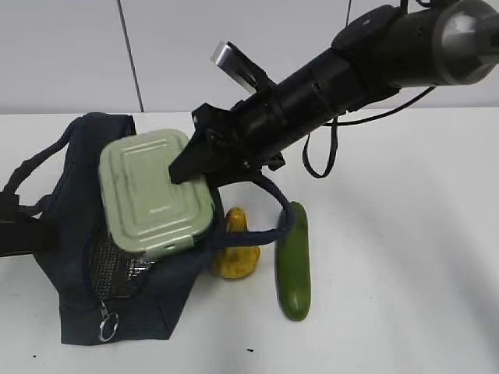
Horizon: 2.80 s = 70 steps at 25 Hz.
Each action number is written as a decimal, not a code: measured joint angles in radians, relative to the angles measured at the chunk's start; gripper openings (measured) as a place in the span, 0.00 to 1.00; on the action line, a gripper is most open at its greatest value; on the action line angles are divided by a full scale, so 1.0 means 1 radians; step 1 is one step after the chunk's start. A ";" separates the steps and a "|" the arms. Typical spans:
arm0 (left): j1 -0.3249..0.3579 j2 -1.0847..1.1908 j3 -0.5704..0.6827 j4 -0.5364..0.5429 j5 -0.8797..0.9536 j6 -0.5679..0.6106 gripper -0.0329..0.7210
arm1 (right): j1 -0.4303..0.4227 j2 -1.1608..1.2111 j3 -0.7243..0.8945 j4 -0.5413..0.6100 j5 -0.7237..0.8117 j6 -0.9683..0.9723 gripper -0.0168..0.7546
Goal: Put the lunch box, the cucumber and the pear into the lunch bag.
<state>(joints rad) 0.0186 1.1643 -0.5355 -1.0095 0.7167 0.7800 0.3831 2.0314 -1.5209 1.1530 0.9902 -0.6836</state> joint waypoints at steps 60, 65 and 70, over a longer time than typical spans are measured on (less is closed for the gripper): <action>0.000 0.000 0.000 -0.031 0.031 0.000 0.03 | 0.096 0.087 -0.640 -0.804 0.210 0.517 0.62; 0.000 0.000 0.000 -0.031 0.031 0.000 0.03 | 0.094 0.077 -0.669 -1.047 0.247 0.671 0.62; 0.000 0.000 0.000 -0.031 0.031 0.000 0.03 | 0.094 0.034 -0.535 -1.137 0.249 0.711 0.62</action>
<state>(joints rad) 0.0186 1.1643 -0.5355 -1.0403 0.7478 0.7800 0.4776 2.0654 -2.0561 0.0159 1.2390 0.0272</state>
